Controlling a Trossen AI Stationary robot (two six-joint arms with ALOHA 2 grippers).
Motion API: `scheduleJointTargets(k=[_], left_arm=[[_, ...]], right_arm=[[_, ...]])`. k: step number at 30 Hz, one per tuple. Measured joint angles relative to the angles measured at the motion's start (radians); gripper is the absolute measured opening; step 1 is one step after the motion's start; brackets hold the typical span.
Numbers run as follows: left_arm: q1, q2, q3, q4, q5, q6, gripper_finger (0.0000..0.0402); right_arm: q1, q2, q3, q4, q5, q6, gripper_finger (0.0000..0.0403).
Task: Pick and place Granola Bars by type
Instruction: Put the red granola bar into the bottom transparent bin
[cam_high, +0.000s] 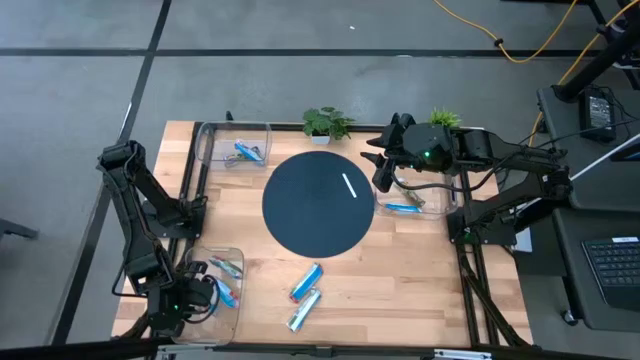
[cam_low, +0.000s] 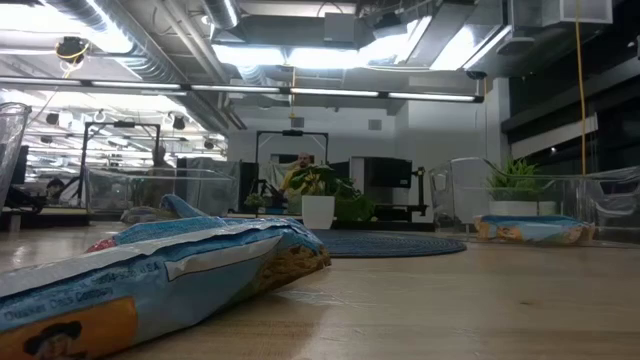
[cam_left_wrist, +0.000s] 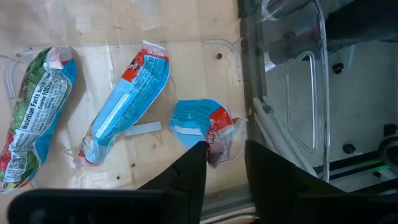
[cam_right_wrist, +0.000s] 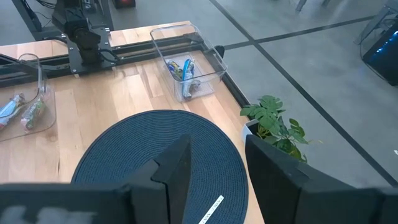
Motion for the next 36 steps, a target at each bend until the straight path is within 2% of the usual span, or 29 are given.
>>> scheduleJointTargets(k=[21,26,36], left_arm=[[0.003,-0.007,0.000,-0.151,-0.001,-0.024,0.0135],[0.004,-0.009,0.000,-0.180,-0.007,-0.019,0.0141],[0.100,-0.105,0.000,-0.233,-0.007,0.013,0.0146]], right_arm=[[0.000,0.004,0.000,0.000,-0.001,0.024,0.0155],[0.000,0.022,-0.001,-0.006,-0.028,0.024,0.0155],[0.000,0.054,-0.001,-0.011,-0.048,0.024,0.0155]])
